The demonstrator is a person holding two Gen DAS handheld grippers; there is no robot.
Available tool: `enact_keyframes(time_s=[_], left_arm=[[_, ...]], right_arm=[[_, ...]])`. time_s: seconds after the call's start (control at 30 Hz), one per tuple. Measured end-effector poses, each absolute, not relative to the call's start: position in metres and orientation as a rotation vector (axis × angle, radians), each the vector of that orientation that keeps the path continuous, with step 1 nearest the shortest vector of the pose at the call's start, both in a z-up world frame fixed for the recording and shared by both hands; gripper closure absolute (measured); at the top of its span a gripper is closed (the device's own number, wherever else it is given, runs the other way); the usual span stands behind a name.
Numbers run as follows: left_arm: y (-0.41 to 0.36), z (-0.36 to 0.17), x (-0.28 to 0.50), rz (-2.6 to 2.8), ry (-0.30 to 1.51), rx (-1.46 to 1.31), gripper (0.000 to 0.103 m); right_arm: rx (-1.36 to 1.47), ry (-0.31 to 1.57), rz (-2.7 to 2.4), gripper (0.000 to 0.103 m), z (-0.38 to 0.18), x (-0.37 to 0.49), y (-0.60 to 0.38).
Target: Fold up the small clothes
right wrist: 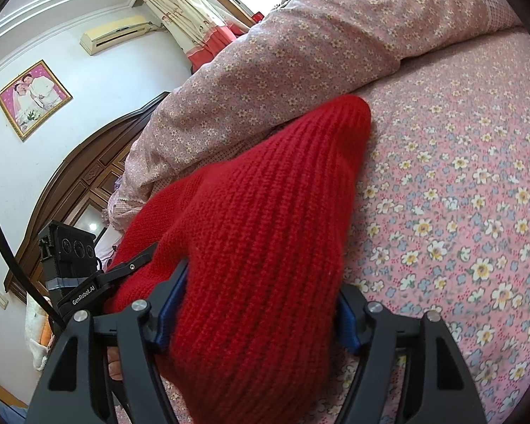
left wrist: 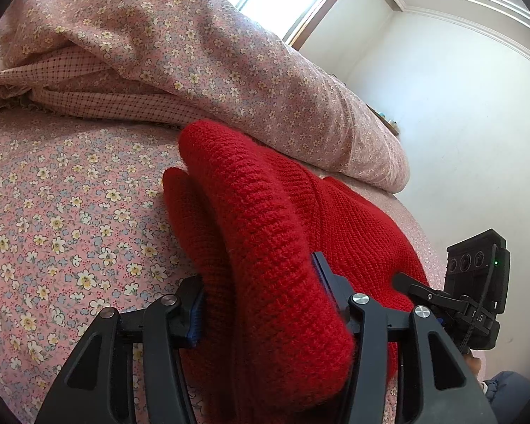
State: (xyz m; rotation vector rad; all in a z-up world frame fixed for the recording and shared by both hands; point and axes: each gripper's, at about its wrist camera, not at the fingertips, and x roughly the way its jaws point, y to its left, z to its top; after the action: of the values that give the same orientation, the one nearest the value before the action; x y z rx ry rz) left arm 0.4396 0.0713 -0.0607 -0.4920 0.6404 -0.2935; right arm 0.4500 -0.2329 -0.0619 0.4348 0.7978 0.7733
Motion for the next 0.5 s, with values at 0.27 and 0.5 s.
enact_keyframes(time_s=[0.27, 0.5], left_arm=[[0.0704, -0.0601, 0.4393, -0.290, 0.642, -0.489, 0.055], [0.0692, -0.0601, 0.4392, -0.287, 0.644, -0.487, 0.054]], right_arm=[[0.442, 0.802, 0.773, 0.027, -0.0647, 0.4493, -0.2334], [0.443, 0.804, 0.776, 0.027, -0.0647, 0.4498, -0.2336]])
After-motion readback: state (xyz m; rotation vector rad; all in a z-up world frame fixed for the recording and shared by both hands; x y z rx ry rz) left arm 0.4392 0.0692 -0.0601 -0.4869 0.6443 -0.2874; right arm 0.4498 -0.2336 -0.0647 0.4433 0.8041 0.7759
